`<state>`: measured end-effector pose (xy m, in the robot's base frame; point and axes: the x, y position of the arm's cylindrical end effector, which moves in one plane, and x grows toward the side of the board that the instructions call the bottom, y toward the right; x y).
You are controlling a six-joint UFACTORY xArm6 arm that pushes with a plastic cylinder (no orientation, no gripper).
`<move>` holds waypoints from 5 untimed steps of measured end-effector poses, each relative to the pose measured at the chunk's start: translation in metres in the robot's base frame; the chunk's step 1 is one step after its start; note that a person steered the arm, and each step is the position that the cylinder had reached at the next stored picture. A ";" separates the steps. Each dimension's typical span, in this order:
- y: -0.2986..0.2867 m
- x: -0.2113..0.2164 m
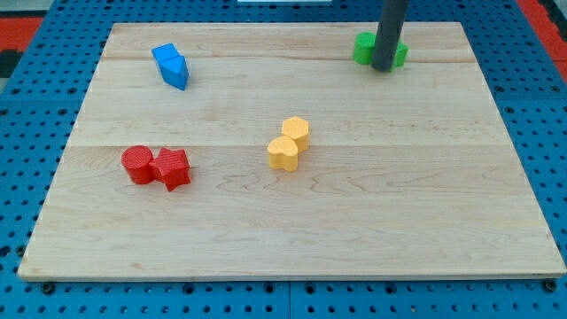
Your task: Move your arm to the left of the blue blocks
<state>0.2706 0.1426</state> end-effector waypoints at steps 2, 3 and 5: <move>-0.057 0.016; -0.143 0.025; -0.267 0.109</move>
<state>0.3795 -0.1243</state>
